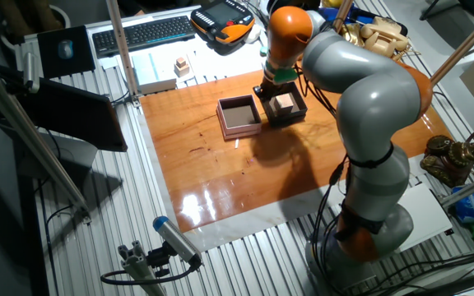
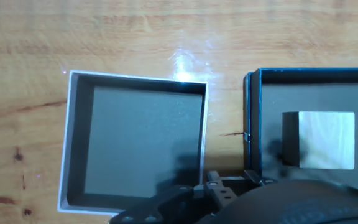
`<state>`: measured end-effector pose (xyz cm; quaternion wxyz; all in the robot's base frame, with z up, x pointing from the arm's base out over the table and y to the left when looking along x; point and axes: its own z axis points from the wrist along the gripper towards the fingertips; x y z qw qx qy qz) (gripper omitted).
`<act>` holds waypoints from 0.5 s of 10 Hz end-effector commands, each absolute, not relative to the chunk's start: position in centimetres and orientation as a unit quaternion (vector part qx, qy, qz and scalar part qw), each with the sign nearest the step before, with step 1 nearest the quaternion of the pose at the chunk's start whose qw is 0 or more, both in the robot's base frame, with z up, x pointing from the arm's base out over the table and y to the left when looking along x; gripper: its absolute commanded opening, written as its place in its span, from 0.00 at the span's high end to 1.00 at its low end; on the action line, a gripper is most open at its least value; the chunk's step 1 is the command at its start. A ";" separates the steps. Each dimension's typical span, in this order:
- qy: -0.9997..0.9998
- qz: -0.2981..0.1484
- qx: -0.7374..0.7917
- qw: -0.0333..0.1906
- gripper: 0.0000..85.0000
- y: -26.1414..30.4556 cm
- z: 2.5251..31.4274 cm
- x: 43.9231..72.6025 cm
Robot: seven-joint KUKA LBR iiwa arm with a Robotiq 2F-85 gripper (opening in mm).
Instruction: Move an object from one box to another
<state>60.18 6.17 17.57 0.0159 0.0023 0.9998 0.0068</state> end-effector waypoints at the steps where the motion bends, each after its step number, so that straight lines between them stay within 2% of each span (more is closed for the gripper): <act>1: 1.000 0.015 0.008 0.012 1.00 6.2 17.6 60.2; 2: 1.000 0.010 0.007 0.011 1.00 6.2 17.6 60.2; 5: 0.997 -0.025 -0.059 0.030 1.00 6.2 17.6 60.2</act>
